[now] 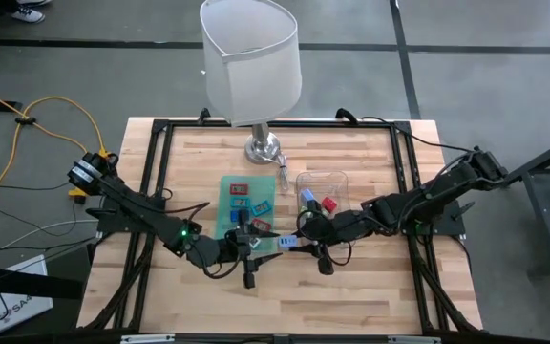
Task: Pick & Place Office items
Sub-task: Put the violet charger adapter into the transparent bin
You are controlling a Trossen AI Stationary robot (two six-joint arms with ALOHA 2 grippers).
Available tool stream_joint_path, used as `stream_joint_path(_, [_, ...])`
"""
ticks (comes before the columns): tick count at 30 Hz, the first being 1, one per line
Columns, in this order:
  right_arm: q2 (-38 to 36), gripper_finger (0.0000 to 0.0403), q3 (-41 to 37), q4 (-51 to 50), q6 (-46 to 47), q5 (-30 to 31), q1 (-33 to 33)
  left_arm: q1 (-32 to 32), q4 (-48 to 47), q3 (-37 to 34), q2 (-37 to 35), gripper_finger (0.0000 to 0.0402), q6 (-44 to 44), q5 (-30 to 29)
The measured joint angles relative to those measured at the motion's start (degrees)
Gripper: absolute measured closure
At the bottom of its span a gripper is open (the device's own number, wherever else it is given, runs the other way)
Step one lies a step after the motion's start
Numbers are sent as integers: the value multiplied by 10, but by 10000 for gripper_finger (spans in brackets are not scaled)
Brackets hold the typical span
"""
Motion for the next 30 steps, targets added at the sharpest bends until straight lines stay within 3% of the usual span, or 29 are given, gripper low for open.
stream_joint_path(16, [0,292,0,-139,67,10,5,-10,-2,0,0,197,0,0])
stream_joint_path(30, [-3,290,0,-323,136,18,-88,-24,-10,0,0,197,0,0])
